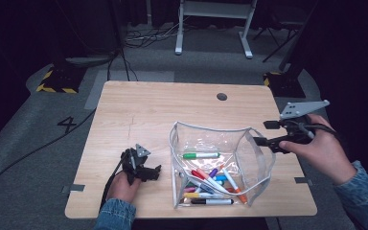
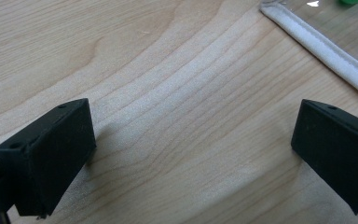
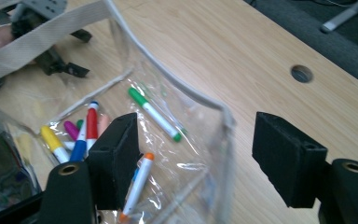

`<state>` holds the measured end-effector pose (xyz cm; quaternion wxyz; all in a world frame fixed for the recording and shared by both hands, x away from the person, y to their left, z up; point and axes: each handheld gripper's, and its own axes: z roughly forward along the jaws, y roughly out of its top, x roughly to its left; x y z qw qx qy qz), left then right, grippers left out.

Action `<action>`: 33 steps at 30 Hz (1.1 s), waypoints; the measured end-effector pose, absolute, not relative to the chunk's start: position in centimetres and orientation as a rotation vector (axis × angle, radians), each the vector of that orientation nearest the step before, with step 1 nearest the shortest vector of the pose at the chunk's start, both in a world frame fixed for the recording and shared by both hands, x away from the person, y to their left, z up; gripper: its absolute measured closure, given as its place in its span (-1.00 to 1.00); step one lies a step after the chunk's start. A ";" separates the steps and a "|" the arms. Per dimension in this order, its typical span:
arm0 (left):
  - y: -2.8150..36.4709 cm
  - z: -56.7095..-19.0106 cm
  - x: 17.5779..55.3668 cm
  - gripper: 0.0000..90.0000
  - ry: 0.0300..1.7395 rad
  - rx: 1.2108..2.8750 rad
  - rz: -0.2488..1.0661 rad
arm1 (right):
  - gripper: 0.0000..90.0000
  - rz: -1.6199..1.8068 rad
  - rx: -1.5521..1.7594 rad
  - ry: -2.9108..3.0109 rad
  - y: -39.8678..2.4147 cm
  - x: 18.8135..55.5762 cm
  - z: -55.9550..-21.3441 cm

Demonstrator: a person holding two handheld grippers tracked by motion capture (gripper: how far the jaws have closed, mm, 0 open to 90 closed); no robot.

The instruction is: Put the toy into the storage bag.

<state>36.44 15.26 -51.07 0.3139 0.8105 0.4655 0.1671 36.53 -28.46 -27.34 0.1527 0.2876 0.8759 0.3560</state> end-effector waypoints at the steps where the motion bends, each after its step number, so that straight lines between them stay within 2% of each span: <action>1: 15.3 -51.1 36.4 -1.00 1.228 2.136 0.438 | -0.28 1.023 0.840 2.502 -29.0 36.5 -27.3; 7: 15.3 -51.1 36.4 -1.00 1.228 2.136 0.439 | -0.28 1.025 0.967 2.435 -32.9 36.2 -28.2; 13: 15.3 -51.1 36.4 -1.00 1.228 2.136 0.439 | -0.26 0.990 1.078 2.395 -35.7 36.2 -30.5; 20: 15.3 -51.1 36.4 -1.00 1.228 2.136 0.439 | -0.26 0.944 1.209 2.406 -37.7 36.6 -35.8; 33: 15.3 -51.1 36.4 -1.00 1.228 2.137 0.439 | -0.33 0.890 1.356 2.428 -38.9 36.7 -45.7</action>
